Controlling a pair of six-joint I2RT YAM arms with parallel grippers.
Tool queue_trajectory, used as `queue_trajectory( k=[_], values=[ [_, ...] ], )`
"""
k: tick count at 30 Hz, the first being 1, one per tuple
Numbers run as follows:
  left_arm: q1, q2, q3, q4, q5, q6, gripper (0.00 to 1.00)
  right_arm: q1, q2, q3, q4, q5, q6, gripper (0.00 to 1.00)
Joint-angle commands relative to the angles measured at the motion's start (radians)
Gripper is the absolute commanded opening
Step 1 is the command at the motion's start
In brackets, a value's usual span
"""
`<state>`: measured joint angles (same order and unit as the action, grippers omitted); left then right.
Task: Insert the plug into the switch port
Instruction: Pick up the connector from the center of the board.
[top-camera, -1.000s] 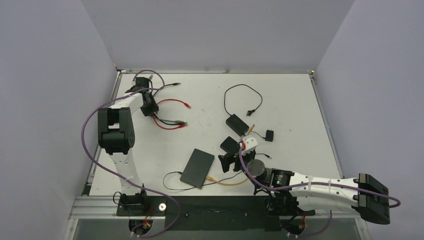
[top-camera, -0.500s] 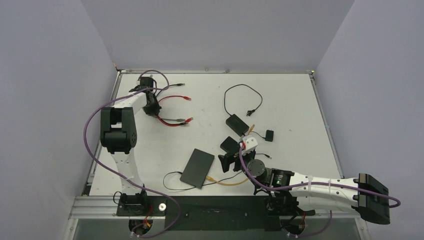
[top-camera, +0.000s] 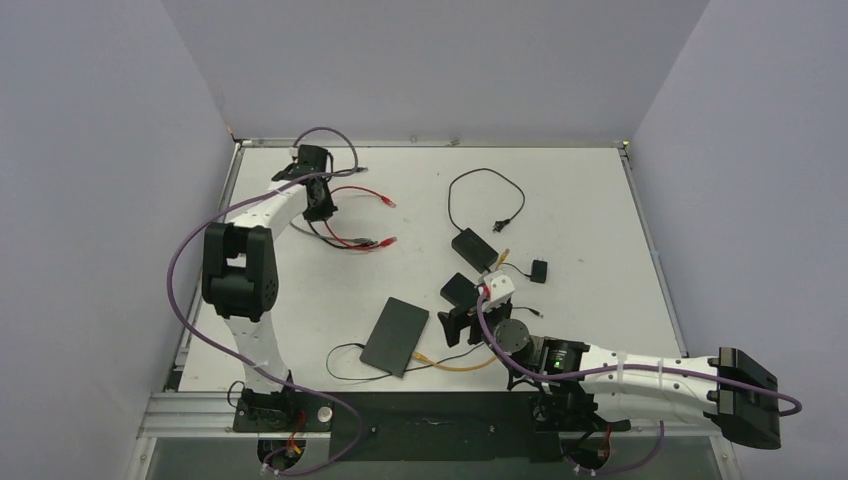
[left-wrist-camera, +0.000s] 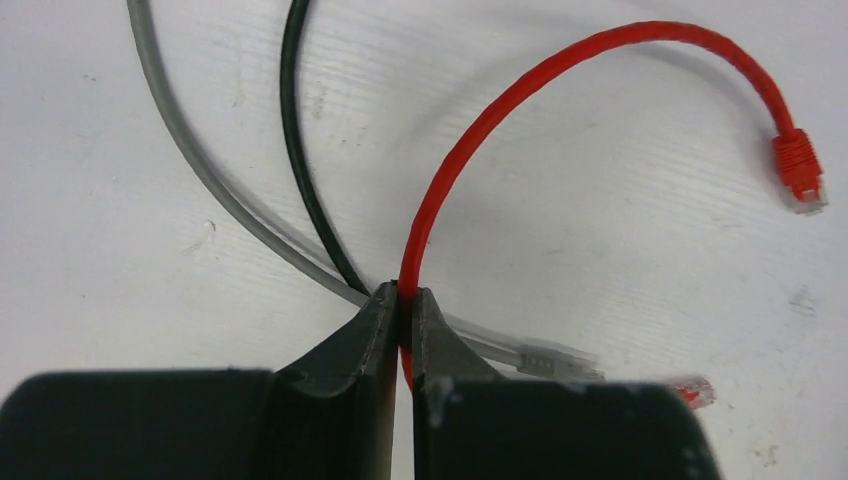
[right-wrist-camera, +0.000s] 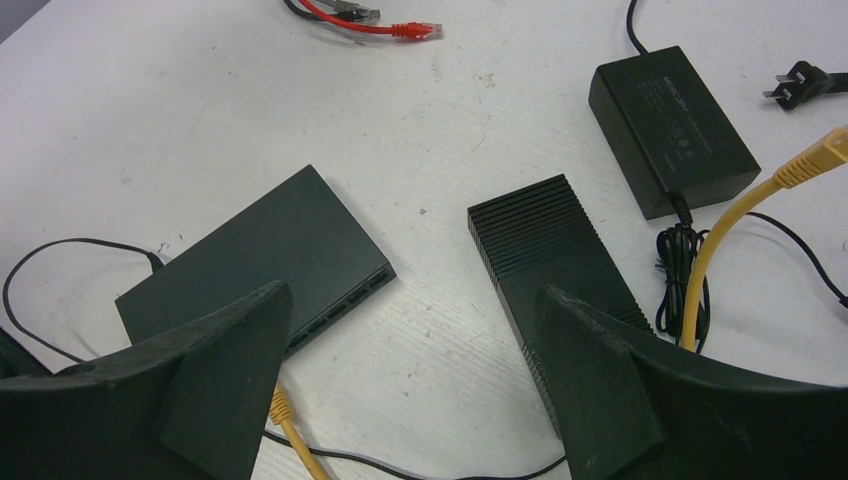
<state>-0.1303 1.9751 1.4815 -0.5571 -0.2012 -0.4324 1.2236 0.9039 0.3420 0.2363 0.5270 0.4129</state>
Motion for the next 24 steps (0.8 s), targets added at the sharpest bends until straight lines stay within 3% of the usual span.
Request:
queue_trajectory(
  k=[1, 9, 18, 24],
  values=[
    [-0.055, -0.108, 0.015, -0.011, -0.077, 0.006, 0.00, -0.006, -0.038, 0.041, -0.022, 0.009, 0.013, 0.86],
    [-0.134, -0.253, -0.088, 0.031, -0.067, -0.004, 0.00, -0.006, -0.089, 0.066, -0.113, 0.048, 0.029, 0.86],
    [-0.187, -0.514, -0.304, 0.129, 0.048, -0.021, 0.00, -0.024, -0.120, 0.124, -0.222, 0.115, 0.034, 0.87],
    [-0.217, -0.656, -0.372, 0.098, 0.141, -0.033, 0.00, -0.030, -0.137, 0.168, -0.275, 0.116, -0.024, 0.90]
  ],
)
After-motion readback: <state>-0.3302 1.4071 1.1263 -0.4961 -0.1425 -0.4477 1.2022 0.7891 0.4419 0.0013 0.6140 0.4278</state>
